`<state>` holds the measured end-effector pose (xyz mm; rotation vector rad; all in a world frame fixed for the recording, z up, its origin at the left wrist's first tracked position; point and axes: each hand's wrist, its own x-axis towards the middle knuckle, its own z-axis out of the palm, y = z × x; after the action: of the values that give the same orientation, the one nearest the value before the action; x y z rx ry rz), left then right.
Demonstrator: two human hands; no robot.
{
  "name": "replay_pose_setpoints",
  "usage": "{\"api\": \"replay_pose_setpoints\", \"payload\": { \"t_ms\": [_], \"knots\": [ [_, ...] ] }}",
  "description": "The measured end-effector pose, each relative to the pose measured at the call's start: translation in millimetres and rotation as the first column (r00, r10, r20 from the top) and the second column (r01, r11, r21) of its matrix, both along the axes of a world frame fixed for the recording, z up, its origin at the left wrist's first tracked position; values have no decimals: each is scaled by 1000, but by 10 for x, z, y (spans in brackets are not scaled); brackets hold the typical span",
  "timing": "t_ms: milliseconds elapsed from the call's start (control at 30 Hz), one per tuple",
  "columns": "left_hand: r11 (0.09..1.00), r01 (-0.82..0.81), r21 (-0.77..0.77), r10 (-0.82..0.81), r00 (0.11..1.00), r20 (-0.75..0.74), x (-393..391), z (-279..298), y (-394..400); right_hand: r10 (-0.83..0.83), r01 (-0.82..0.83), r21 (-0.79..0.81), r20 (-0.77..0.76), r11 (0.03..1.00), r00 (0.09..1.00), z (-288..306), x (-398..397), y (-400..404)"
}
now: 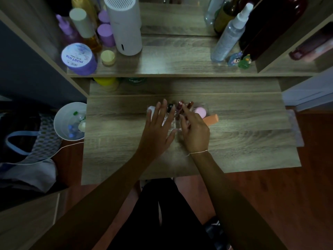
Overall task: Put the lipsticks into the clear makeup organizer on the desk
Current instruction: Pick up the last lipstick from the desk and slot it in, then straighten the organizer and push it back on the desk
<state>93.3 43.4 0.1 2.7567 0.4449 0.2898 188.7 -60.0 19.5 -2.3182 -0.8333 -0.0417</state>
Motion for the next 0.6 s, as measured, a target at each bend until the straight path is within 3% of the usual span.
{"api": "replay_pose_setpoints", "payload": {
  "t_ms": [600],
  "knots": [
    [995,-34,-94,33,999,-14,-1,-2,59,-50,49,61,14,997,999,100,39,41]
  ]
}}
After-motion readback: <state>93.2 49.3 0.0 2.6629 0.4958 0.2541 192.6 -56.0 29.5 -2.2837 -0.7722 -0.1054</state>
